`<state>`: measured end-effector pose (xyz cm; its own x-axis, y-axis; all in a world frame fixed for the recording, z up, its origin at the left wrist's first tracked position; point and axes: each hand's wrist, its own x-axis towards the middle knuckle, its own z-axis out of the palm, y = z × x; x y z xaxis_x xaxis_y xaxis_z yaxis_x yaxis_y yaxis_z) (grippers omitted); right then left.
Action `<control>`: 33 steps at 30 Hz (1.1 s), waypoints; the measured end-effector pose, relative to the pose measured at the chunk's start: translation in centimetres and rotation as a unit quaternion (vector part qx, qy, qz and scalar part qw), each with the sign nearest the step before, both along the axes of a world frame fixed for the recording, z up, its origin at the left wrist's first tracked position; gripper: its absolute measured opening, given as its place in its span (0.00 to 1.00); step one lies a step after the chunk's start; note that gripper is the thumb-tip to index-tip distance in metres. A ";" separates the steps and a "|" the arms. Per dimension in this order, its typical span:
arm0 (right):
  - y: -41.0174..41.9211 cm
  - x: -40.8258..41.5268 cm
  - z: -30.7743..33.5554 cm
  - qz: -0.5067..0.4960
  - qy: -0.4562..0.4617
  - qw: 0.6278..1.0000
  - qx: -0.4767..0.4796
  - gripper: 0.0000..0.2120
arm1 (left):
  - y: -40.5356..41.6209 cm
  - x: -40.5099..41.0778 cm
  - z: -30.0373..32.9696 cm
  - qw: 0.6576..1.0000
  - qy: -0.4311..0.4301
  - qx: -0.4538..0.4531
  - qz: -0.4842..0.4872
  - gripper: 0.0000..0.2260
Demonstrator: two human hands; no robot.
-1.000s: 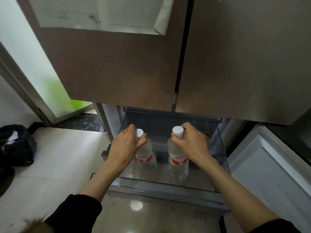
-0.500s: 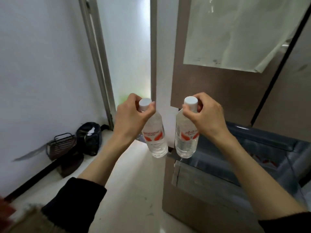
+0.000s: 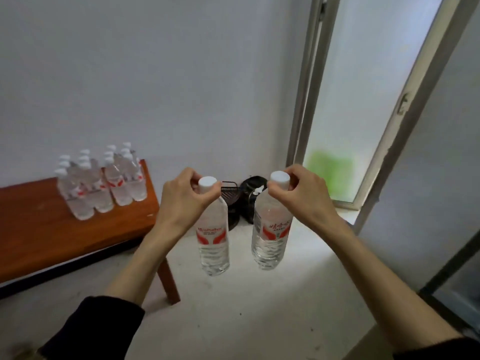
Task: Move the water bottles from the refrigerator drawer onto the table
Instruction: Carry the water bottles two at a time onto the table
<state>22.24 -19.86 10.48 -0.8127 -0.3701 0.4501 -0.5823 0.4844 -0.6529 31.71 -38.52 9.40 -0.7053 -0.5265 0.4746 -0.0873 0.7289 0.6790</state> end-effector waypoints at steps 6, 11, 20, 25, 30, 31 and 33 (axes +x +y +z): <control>-13.2 -4.1 -2.2 0.109 -0.032 0.993 0.040 0.13 | -10.8 -0.7 -2.3 0.996 -0.049 0.016 0.072 0.12; -23.3 -6.8 -3.6 0.187 -0.048 0.978 0.083 0.14 | -19.3 -1.6 -3.5 0.987 -0.082 0.064 0.126 0.11; -38.6 -9.7 -4.8 0.282 -0.060 0.950 0.123 0.13 | -32.5 -2.5 -5.5 0.956 -0.108 0.094 0.256 0.11; -46.9 -9.8 -7.2 0.307 -0.058 0.938 0.153 0.12 | -39.9 -2.1 -7.9 0.944 -0.153 0.100 0.273 0.12; -54.1 -9.0 -10.7 0.301 -0.082 0.931 0.189 0.13 | -46.6 -1.4 -10.8 0.931 -0.216 0.117 0.270 0.14; -55.6 -8.8 -11.4 0.300 -0.087 0.929 0.200 0.14 | -48.0 -1.3 -11.3 0.929 -0.225 0.127 0.266 0.14; -58.4 -8.5 -12.5 0.300 -0.097 0.925 0.213 0.15 | -50.5 -1.3 -12.1 0.926 -0.242 0.138 0.256 0.13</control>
